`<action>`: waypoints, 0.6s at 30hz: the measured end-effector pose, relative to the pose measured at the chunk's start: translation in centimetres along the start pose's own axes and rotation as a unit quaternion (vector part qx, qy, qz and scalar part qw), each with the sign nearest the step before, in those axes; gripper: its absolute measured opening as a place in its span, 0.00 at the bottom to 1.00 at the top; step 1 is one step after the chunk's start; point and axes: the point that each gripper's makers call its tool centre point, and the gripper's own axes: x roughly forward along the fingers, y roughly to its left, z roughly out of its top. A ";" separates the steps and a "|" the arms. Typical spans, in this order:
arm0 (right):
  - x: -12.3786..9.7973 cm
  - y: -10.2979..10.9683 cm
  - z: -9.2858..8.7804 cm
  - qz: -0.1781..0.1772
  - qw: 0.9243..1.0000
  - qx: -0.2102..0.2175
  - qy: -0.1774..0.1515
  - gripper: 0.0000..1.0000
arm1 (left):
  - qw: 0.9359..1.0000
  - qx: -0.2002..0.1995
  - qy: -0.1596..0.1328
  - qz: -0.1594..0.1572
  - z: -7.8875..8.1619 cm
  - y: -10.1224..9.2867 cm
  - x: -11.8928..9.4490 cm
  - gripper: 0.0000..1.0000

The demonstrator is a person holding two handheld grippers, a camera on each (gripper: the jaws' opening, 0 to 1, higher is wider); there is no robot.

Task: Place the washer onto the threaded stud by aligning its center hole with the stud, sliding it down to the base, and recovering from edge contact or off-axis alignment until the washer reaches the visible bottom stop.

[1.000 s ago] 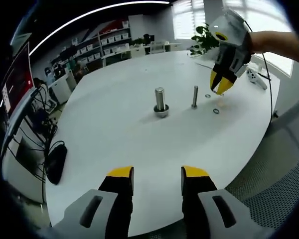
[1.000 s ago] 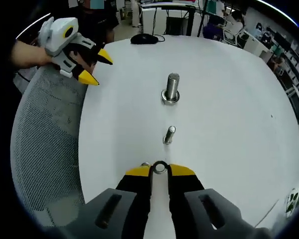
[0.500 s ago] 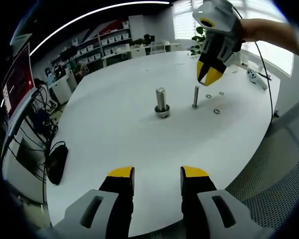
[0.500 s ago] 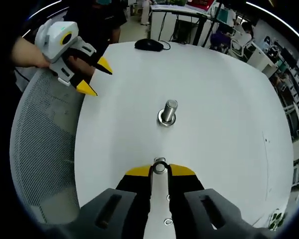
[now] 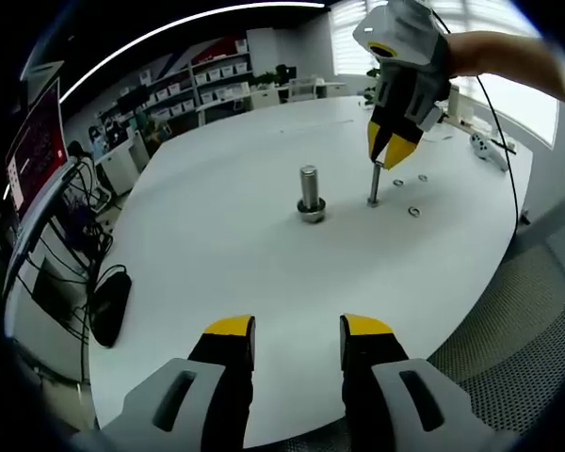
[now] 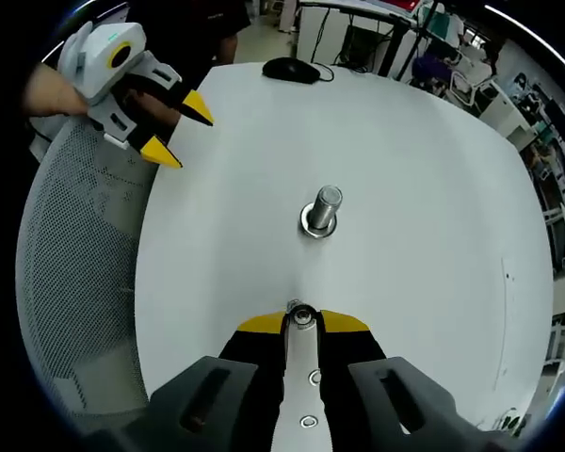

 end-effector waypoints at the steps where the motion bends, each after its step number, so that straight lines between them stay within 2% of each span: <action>1: 0.1 0.0 0.0 0.001 1.000 0.003 0.001 0.14 | 1.000 0.000 0.000 0.000 0.0 0.0 0.0 0.34; 18: 3.2 0.4 -1.1 0.016 0.999 -0.006 0.049 0.14 | 1.000 -0.004 -0.013 0.005 0.4 0.3 -0.1 0.34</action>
